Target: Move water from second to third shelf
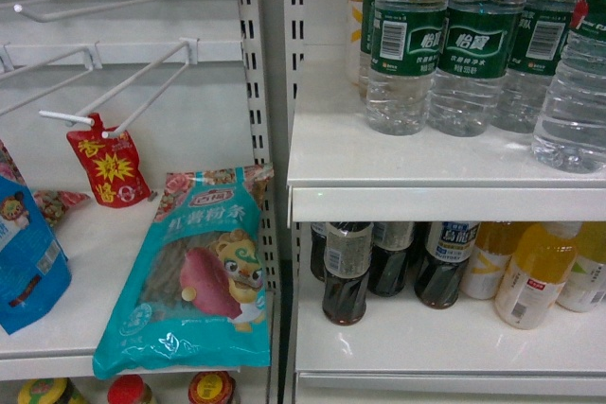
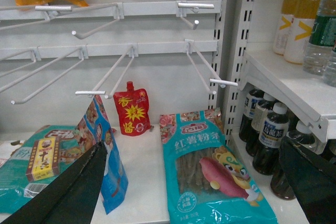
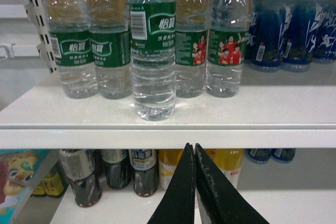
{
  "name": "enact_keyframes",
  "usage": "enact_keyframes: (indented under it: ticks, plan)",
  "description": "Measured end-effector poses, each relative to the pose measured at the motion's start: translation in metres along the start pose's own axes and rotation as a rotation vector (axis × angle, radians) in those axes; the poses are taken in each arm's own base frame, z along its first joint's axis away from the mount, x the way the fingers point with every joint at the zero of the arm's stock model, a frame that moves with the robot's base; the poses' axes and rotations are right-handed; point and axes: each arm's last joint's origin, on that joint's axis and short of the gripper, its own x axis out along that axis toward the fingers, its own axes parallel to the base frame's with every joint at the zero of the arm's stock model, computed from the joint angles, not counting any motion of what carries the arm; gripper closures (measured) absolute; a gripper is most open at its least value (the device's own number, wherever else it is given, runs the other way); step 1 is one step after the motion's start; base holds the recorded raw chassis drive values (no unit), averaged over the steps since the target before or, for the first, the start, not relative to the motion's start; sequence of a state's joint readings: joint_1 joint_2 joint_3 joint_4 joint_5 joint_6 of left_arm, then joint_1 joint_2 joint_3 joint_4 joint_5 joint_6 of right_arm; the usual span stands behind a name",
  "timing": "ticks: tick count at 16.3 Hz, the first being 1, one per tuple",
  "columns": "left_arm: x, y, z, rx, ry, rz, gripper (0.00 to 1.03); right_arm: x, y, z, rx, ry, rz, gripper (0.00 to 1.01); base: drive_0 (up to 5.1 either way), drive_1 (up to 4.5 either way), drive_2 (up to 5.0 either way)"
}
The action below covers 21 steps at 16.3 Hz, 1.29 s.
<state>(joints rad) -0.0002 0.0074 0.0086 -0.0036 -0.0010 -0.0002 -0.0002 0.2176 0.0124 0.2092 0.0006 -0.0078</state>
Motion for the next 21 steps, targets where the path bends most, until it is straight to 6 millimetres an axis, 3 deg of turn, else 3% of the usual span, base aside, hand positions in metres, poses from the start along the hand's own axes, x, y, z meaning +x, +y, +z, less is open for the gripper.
enact_keyframes:
  ticks: [10, 11, 18, 21]
  plan:
    - [0.000, 0.000, 0.000, 0.000, 0.000, 0.000, 0.05, -0.014, 0.000, -0.002, 0.000, -0.004, 0.000, 0.99, 0.0, 0.00, 0.0]
    - [0.000, 0.000, 0.000, 0.000, 0.000, 0.000, 0.05, -0.014, 0.000, -0.002, 0.000, -0.002, 0.000, 0.93, 0.0, 0.00, 0.0]
    - [0.000, 0.000, 0.000, 0.000, 0.000, 0.000, 0.05, -0.014, 0.000, -0.002, 0.000, -0.002, 0.000, 0.03, 0.0, 0.00, 0.0]
    - [0.000, 0.000, 0.000, 0.000, 0.000, 0.000, 0.05, -0.014, 0.000, -0.002, 0.000, -0.002, 0.000, 0.03, 0.0, 0.00, 0.0]
